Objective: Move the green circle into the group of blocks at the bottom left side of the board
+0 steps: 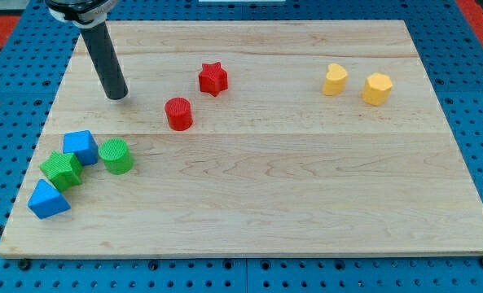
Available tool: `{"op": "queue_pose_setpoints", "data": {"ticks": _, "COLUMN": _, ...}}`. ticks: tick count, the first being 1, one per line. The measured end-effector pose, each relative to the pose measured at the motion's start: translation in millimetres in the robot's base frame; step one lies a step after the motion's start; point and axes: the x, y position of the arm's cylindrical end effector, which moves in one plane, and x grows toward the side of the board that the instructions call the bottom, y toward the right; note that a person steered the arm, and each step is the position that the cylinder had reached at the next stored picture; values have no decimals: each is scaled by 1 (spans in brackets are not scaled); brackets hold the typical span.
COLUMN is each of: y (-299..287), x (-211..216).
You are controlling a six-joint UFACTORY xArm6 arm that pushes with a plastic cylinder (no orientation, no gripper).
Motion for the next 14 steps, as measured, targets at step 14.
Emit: {"op": "queue_pose_setpoints", "data": {"ticks": 14, "y": 212, "x": 148}}
